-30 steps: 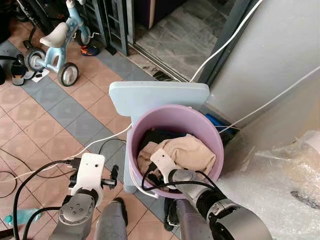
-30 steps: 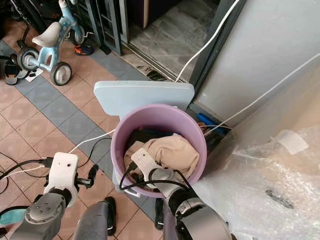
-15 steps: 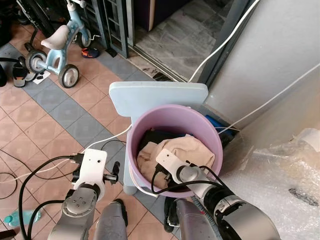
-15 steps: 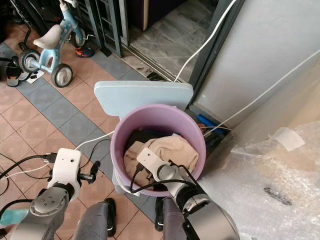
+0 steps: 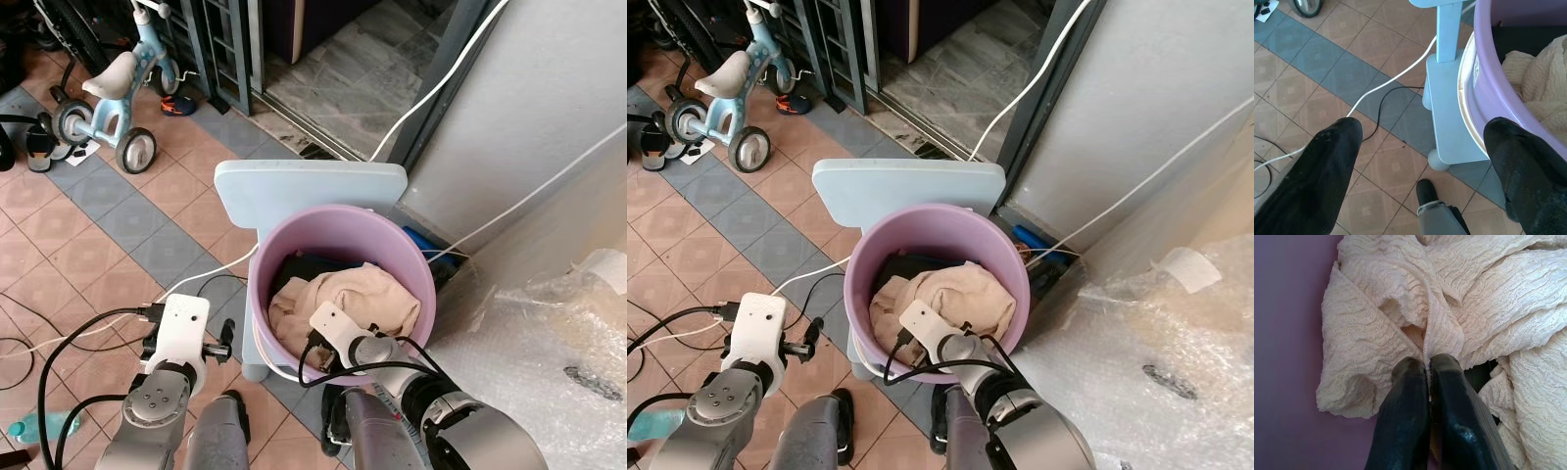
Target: Clothes washing
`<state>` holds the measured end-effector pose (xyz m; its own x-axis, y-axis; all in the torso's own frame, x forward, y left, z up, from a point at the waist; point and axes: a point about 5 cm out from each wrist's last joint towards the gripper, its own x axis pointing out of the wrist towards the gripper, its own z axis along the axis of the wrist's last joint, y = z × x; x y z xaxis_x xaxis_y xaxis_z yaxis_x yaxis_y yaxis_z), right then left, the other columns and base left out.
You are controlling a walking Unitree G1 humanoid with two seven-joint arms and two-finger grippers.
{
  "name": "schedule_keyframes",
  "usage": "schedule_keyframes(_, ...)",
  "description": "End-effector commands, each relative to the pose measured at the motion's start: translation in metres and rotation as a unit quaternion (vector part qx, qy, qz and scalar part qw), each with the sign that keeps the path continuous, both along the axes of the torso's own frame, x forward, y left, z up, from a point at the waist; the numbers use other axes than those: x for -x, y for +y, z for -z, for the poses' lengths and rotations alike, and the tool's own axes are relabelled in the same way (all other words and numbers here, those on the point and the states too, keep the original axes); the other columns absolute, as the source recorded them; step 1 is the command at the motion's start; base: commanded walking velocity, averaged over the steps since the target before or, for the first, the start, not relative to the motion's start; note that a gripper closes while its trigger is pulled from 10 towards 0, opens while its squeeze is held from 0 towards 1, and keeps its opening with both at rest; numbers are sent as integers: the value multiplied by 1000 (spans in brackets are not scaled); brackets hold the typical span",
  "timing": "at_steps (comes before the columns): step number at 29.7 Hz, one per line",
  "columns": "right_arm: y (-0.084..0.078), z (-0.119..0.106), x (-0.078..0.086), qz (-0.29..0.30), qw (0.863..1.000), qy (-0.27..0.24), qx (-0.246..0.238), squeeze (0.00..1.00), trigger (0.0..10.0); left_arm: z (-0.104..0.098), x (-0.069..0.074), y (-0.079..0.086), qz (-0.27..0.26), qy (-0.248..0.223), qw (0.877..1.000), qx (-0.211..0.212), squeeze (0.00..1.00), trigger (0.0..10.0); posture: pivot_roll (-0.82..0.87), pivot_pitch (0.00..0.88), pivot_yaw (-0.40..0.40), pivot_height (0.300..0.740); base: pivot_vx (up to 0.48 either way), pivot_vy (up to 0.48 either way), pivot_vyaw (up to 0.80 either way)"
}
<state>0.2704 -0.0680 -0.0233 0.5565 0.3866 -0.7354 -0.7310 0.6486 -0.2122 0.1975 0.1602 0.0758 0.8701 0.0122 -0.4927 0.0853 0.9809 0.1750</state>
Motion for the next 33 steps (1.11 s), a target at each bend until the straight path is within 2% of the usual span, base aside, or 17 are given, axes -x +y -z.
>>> schedule_keyframes(1, -5, 9, 9, 13, 1000, 25, 4, 0, 0, 2, 4, -1, -2, 4, 1000, 1, 0, 10000, 140, 228, -91, 740, 0, 0, 0)
schedule_keyframes(7, -10, 5, 3, 20, 1000, 6, 9, 0, 0, 4, 2, -3, -3, 6, 1000, 5, 0, 10000, 127, 221, -89, 740, 0, 0, 0)
schedule_keyframes(12, -18, -31, -32, 52, 993, -94, -57, 0, 0, 5, -9, -4, 1, -4, 1000, 4, 0, 10000, 89, 174, -80, 740, 0, 0, 0)
schedule_keyframes(14, -30, -54, -47, 68, 981, -148, -110, 0, 0, 6, -18, -4, 2, -11, 1000, 5, 0, 10000, 52, 136, -75, 740, 0, 0, 0)
schedule_keyframes(16, -45, -77, -55, 90, 964, -195, -159, 0, 0, 6, -26, -6, 4, -20, 1000, 7, 0, 10000, 36, 115, -72, 740, 0, 0, 0)
schedule_keyframes(20, -77, -114, -55, 151, 926, -278, -207, 0, 0, 5, -42, -12, 6, -40, 999, 12, 0, 10000, -10, 56, -48, 740, 0, 0, 0)
schedule_keyframes(21, -77, -114, -55, 151, 926, -278, -207, 0, 0, 5, -42, -12, 6, -40, 999, 12, 0, 10000, -10, 56, -48, 740, 0, 0, 0)
schedule_keyframes(22, -86, -134, -47, 179, 901, -323, -229, 0, 0, 6, -46, -14, 9, -49, 999, 13, 0, 10000, -40, 27, -28, 740, 0, 0, 0)
schedule_keyframes(23, -86, -134, -47, 179, 901, -323, -229, 0, 0, 6, -46, -14, 9, -49, 999, 13, 0, 10000, -40, 27, -28, 740, 0, 0, 0)
schedule_keyframes(24, -91, -150, -38, 199, 877, -363, -243, 0, 0, 8, -51, -15, 6, -55, 998, 18, 0, 10000, -56, 7, -11, 740, 0, 0, 0)
schedule_keyframes(25, -92, -156, -36, 207, 868, -376, -249, 0, 0, 9, -56, -15, 5, -57, 998, 17, 0, 10000, -62, 0, -1, 740, 0, 0, 0)
schedule_keyframes(29, -95, -168, -24, 230, 846, -405, -262, 0, 0, 4, -67, -24, 17, -77, 997, 15, 0, 10000, -74, 0, 28, 740, 0, 0, 0)
schedule_keyframes(33, -96, -176, -17, 241, 833, -424, -262, 0, 0, 2, -78, -34, 44, -89, 995, 21, 0, 10000, -90, 0, 56, 740, 0, 0, 0)
